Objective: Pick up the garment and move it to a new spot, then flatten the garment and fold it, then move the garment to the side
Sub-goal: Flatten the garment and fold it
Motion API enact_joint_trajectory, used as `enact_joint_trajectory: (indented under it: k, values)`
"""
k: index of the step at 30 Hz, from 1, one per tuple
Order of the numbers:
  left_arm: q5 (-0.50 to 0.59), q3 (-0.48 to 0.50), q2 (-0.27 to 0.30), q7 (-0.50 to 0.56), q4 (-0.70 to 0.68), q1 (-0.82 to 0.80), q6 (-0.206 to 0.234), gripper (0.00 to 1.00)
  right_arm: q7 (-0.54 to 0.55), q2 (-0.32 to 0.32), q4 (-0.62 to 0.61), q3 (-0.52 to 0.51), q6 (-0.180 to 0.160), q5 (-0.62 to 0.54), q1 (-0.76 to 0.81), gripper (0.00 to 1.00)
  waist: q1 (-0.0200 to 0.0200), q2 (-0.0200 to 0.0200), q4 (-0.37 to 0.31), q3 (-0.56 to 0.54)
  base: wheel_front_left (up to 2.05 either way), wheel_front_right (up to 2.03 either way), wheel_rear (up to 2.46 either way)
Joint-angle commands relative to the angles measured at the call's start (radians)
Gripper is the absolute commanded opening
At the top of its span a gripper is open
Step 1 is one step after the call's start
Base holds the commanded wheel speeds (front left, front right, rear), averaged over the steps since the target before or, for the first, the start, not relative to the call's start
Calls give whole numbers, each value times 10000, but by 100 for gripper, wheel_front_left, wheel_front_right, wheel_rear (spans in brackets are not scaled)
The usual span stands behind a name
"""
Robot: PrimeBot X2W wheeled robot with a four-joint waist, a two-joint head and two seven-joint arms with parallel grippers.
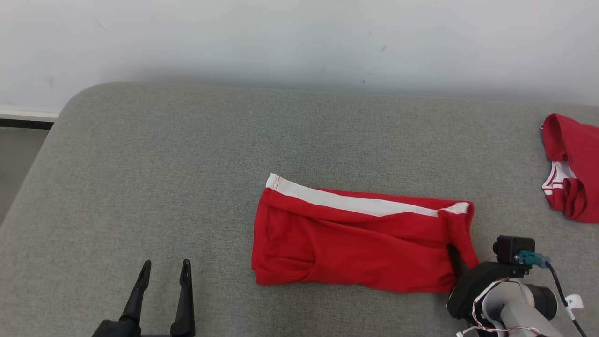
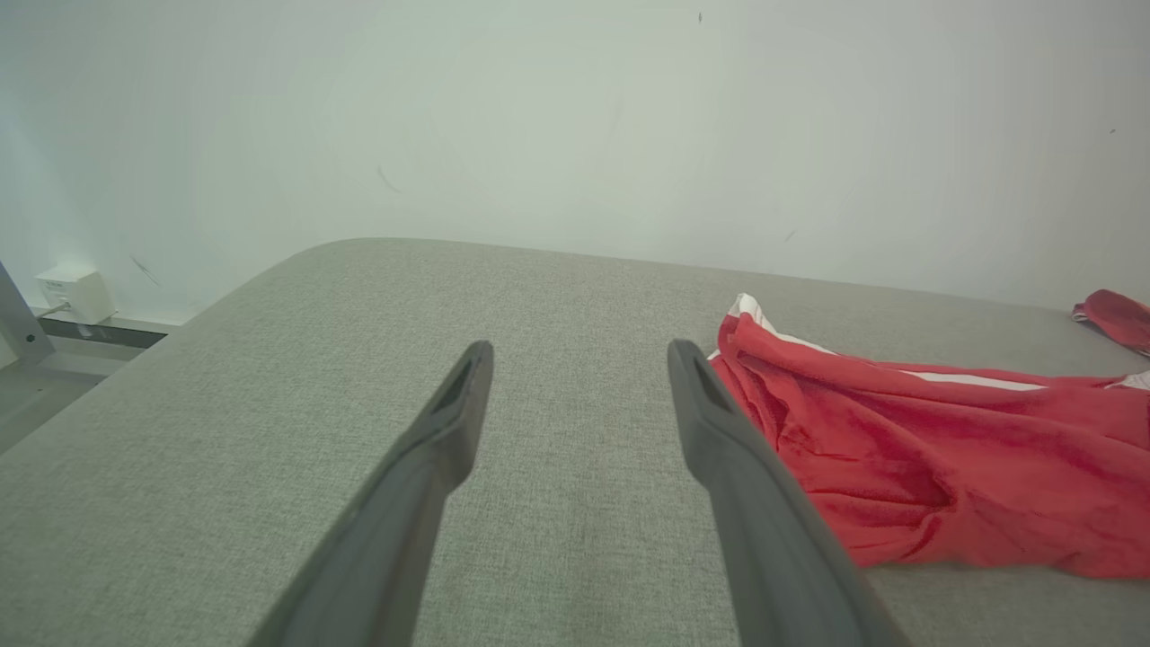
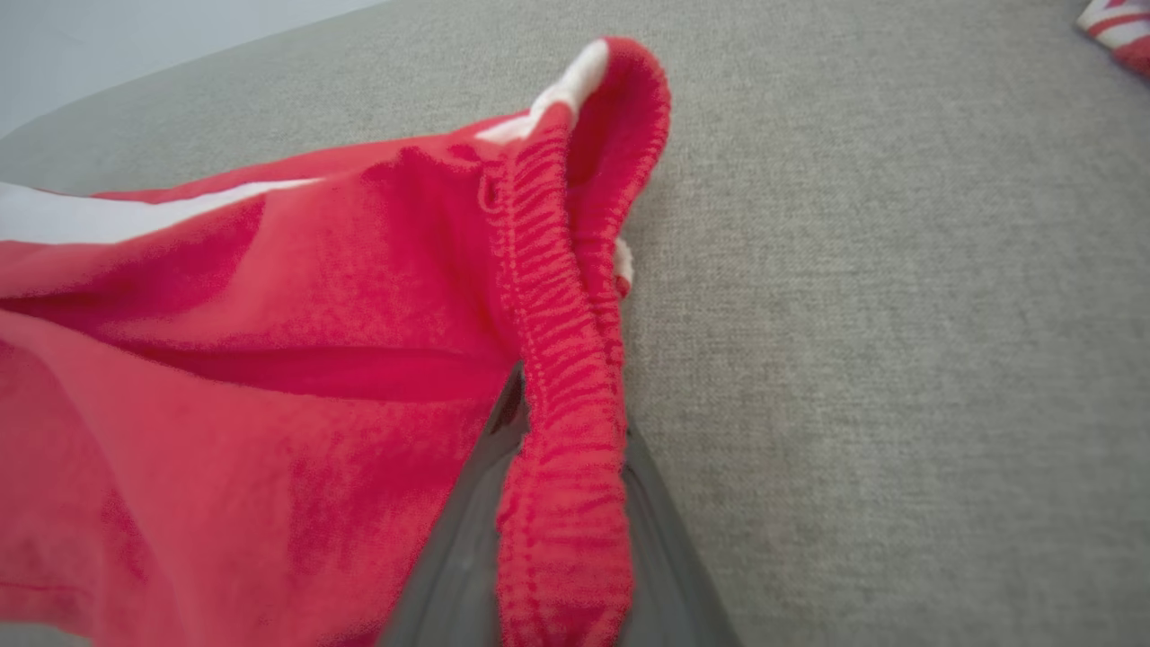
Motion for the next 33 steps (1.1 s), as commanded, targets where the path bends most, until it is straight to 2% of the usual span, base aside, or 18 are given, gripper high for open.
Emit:
enact_joint_trajectory:
  k: [1,6,16,22,33]
  values:
    - [-11,-10,-10,-28,21,-102,26,100,2,-115,150,127,-28,148,-104,0,-1,-1,-13,-18,0,0,0]
    - [-1,84,-10,-28,36,-57,22,100,-46,-833,252,456,-28,582,-503,0,-1,-1,-86,-93,0,0,0]
    - [-111,145,-10,-28,38,136,59,100,384,-3009,-137,1152,-28,1382,-540,0,-1,-1,-358,-220,0,0,0]
    - [-148,201,-10,-28,73,153,76,100,948,-3122,-708,1543,-28,1858,-726,0,-1,-1,-516,-275,0,0,0]
    - [-301,28,-11,-29,90,154,161,100,3201,-2915,-3055,1894,-28,4353,-863,0,-1,-1,-550,-292,0,0,0]
